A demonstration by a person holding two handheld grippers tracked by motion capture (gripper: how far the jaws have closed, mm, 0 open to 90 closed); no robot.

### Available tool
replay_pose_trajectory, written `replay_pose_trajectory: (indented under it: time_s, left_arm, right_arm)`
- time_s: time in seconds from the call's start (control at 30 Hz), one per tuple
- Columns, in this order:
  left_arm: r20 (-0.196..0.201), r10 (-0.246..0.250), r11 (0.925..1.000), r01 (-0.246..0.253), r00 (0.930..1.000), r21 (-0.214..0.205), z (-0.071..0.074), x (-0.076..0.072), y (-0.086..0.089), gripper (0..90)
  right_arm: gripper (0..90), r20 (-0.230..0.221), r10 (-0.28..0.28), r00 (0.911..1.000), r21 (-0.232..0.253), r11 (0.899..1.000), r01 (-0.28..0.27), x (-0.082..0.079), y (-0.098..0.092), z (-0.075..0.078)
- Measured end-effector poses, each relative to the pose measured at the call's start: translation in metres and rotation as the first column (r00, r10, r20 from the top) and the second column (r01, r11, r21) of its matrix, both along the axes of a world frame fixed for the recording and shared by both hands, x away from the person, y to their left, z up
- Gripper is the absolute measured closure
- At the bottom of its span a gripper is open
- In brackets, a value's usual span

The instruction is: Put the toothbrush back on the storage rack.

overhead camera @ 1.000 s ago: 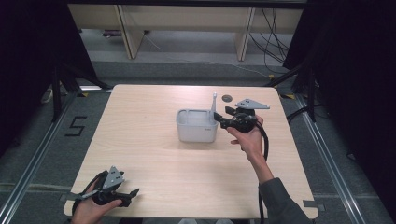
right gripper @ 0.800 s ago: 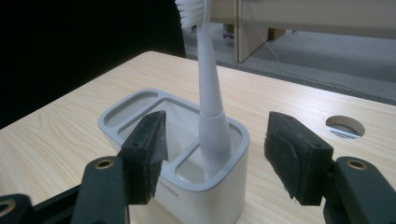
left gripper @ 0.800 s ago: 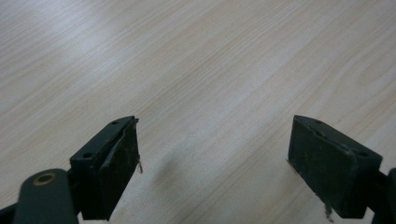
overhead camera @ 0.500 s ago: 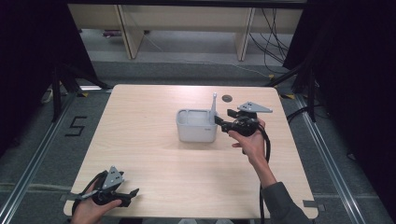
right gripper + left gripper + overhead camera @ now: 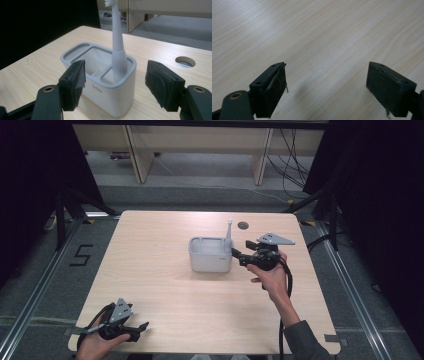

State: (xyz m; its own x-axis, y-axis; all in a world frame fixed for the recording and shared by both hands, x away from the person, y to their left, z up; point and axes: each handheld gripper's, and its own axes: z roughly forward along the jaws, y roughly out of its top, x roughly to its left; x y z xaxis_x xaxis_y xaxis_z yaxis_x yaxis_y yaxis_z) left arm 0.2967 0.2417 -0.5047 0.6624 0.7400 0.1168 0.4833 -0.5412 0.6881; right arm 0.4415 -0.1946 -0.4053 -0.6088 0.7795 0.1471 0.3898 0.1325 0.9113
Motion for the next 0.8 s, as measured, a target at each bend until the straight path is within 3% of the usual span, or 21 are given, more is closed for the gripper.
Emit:
replay_pose_trajectory:
  time_s: [0.03, 0.07, 0.23, 0.27, 0.33, 0.6, 0.63, 0.7, 0.73, 0.8]
  left_arm:
    - [-0.001, -0.001, 1.0000, 0.001, 1.0000, 0.000, 0.000, 0.000, 0.000, 15.8]
    - [0.000, 0.000, 1.0000, 0.000, 1.0000, 0.001, 0.000, 0.000, 0.000, 15.8]
    - [0.004, 0.001, 1.0000, -0.001, 1.0000, -0.005, -0.001, 0.000, 0.000, 15.8]
    - [0.006, 0.000, 1.0000, 0.000, 1.0000, -0.005, -0.001, 0.000, 0.000, 15.8]
    - [0.005, 0.001, 1.0000, -0.001, 1.0000, -0.006, -0.001, 0.000, 0.000, 15.8]
    - [0.005, 0.001, 1.0000, -0.001, 1.0000, -0.005, -0.001, 0.000, 0.000, 15.8]
    - [0.004, 0.002, 1.0000, -0.002, 1.0000, -0.006, -0.001, 0.000, 0.000, 15.8]
    - [0.005, 0.002, 1.0000, -0.002, 1.0000, -0.006, -0.001, 0.000, 0.000, 15.8]
    - [0.004, 0.001, 1.0000, -0.001, 1.0000, -0.007, -0.001, 0.000, 0.000, 15.8]
    - [0.004, -0.002, 1.0000, 0.002, 1.0000, 0.001, -0.001, 0.000, 0.000, 15.8]
  right_arm:
    - [32.9, -0.020, -0.005, 0.9998, 0.008, 1.000, 0.006, -0.002, 0.000, 0.001]
    - [32.9, 0.003, 0.000, 1.0000, 0.006, 1.000, 0.000, -0.002, -0.001, 0.000]
    - [32.5, 0.003, 0.005, 1.0000, -0.001, 1.000, -0.005, -0.008, -0.002, -0.001]
    - [32.1, -0.034, 0.002, 0.9994, 0.020, 1.000, -0.001, -0.012, -0.001, -0.001]
    - [32.0, -0.012, 0.009, 0.9999, -0.001, 1.000, -0.009, -0.011, -0.003, -0.001]
    - [31.2, -0.027, 0.033, 0.9991, 0.005, 0.999, -0.033, -0.020, -0.002, -0.006]
    - [30.9, -0.014, 0.023, 0.9996, -0.015, 1.000, -0.023, -0.021, -0.002, -0.006]
    - [30.5, -0.013, 0.034, 0.9993, -0.005, 0.999, -0.034, -0.023, -0.001, -0.008]
    - [30.0, -0.046, 0.035, 0.9983, 0.010, 0.999, -0.034, -0.027, 0.001, -0.007]
    - [28.9, -0.027, 0.049, 0.9984, -0.002, 0.999, -0.049, -0.028, 0.001, -0.008]
